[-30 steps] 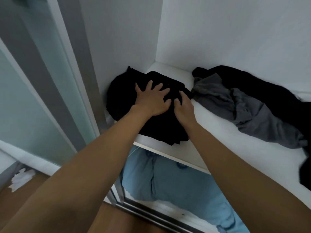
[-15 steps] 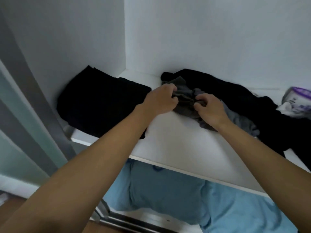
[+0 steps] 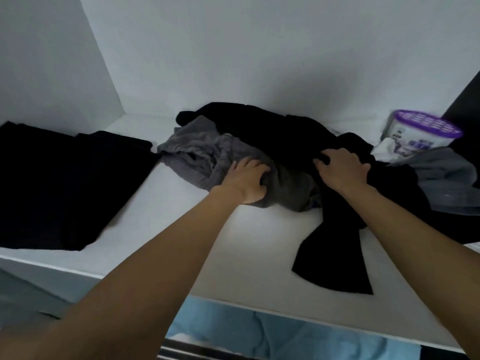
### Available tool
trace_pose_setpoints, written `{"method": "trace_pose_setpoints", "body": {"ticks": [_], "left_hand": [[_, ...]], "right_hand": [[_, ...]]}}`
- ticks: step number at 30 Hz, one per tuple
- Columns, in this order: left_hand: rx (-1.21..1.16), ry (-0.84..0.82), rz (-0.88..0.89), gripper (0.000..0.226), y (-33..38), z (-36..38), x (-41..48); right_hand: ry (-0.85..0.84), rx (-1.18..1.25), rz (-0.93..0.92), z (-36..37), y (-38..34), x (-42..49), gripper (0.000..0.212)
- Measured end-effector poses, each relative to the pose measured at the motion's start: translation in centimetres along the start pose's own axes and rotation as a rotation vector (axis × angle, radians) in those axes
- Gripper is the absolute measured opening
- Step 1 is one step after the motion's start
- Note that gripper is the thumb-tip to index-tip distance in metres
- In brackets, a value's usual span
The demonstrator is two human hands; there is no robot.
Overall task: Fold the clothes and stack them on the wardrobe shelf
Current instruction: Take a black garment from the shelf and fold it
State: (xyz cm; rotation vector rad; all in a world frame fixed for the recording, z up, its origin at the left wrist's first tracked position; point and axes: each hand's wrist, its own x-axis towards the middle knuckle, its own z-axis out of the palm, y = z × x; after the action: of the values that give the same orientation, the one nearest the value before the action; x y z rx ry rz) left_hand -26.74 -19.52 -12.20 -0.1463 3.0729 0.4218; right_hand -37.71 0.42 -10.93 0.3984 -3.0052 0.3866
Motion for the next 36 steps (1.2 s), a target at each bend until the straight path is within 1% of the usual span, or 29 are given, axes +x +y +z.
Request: {"method": "trace_pose_setpoints", "body": {"ticks": [3, 5, 6, 7, 8, 9, 10, 11, 12, 13, 14, 15, 17, 19, 22, 24, 26, 27, 28, 29, 31, 32, 33, 34, 35, 36], "left_hand": [[-0.007, 0.069, -0.087, 0.055, 0.7, 1.4, 0.8], [-0.035, 0.049, -0.078, 0.048, 1.0, 0.9, 0.9], [-0.086, 0.021, -0.080, 0.042, 1.3, 0.5, 0.7], [-0.191, -0.011, -0.098, 0.036, 1.6, -0.2, 0.4], [-0.362, -0.034, -0.149, 0.030, 1.9, -1.0, 0.2], [-0.569, -0.029, -0.226, 0.028, 2.4, -1.8, -0.2], [-0.759, 0.012, -0.320, 0.033, 2.9, -2.8, -0.5], [-0.922, 0.067, -0.399, 0.043, 3.3, -3.7, -0.8], [-1.062, 0.105, -0.440, 0.055, 3.7, -4.4, -1.1], [-1.195, 0.121, -0.447, 0.062, 4.1, -5.2, -1.3], [-1.335, 0.115, -0.438, 0.065, 4.4, -5.8, -1.6], [-1.474, 0.099, -0.427, 0.064, 4.8, -6.6, -2.0], [-1.689, 0.067, -0.425, 0.053, 5.6, -7.7, -3.1], [-1.802, 0.088, -0.454, 0.045, 6.0, -8.2, -4.3], [-1.809, 0.163, -0.525, 0.036, 5.5, -8.1, -6.4], [-1.765, 0.236, -0.573, 0.038, 4.6, -7.7, -7.7], [-1.693, 0.282, -0.558, 0.038, 4.2, -7.4, -9.1], [-1.660, 0.291, -0.497, 0.034, 4.2, -7.4, -9.9], [-1.621, 0.284, -0.414, 0.033, 4.2, -7.5, -10.7], [-1.574, 0.266, -0.331, 0.034, 4.1, -7.8, -11.7], [-1.487, 0.224, -0.225, 0.037, 3.6, -8.2, -14.1], [-1.457, 0.200, -0.206, 0.037, 3.1, -8.3, -15.4], [-1.437, 0.173, -0.202, 0.036, 2.5, -8.3, -16.8], [-1.427, 0.150, -0.210, 0.034, 1.9, -8.2, -18.2], [-1.419, 0.140, -0.220, 0.031, 1.3, -8.0, -19.7], [-1.404, 0.144, -0.231, 0.030, 0.7, -7.7, -21.3]], "right_hand": [[0.126, 0.216, -0.034, 0.4, 0.2, 0.3, 0.034], [0.218, 0.392, -0.056, 0.2, 0.3, 0.0, 0.032], [0.276, 0.476, -0.090, -0.3, 0.2, -0.3, 0.032], [0.341, 0.556, -0.149, -1.2, 0.0, -0.5, 0.032], [0.401, 0.629, -0.231, -2.4, -0.3, -0.7, 0.031], [0.444, 0.696, -0.323, -3.8, -0.7, -1.0, 0.030], [0.463, 0.760, -0.409, -5.3, -1.1, -1.4, 0.028], [0.448, 0.833, -0.485, -6.8, -1.5, -2.1, 0.026], [0.402, 0.903, -0.548, -8.1, -2.0, -2.9, 0.023], [0.336, 0.951, -0.604, -9.1, -2.3, -4.0, 0.020], [0.253, 0.954, -0.660, -9.8, -2.6, -5.3, 0.018], [0.162, 0.897, -0.717, -10.0, -2.7, -6.8, 0.019], [-0.041, 0.702, -0.821, -9.6, -2.7, -9.9, 0.031], [-0.254, 0.598, -0.856, -8.8, -2.3, -13.1, 0.045], [-0.473, 0.531, -0.837, -7.7, -1.2, -16.8, 0.052], [-0.533, 0.444, -0.834, -7.3, -0.8, -18.6, 0.053], [-0.536, 0.330, -0.788, -7.3, -1.0, -19.6, 0.059], [-0.493, 0.297, -0.750, -7.5, -1.2, -19.9, 0.060], [-0.405, 0.306, -0.692, -7.6, -1.4, -20.1, 0.058], [-0.291, 0.365, -0.616, -7.7, -1.6, -20.1, 0.052], [-0.056, 0.562, -0.475, -7.9, -1.8, -19.7, 0.032], [0.052, 0.611, -0.418, -7.9, -1.9, -19.5, 0.020], [0.136, 0.598, -0.369, -7.8, -2.2, -19.4, 0.017], [0.171, 0.541, -0.323, -7.7, -2.6, -19.4, 0.034], [0.135, 0.488, -0.294, -7.5, -3.0, -19.7, 0.053], [0.051, 0.476, -0.277, -7.2, -3.7, -20.4, 0.067]]}}
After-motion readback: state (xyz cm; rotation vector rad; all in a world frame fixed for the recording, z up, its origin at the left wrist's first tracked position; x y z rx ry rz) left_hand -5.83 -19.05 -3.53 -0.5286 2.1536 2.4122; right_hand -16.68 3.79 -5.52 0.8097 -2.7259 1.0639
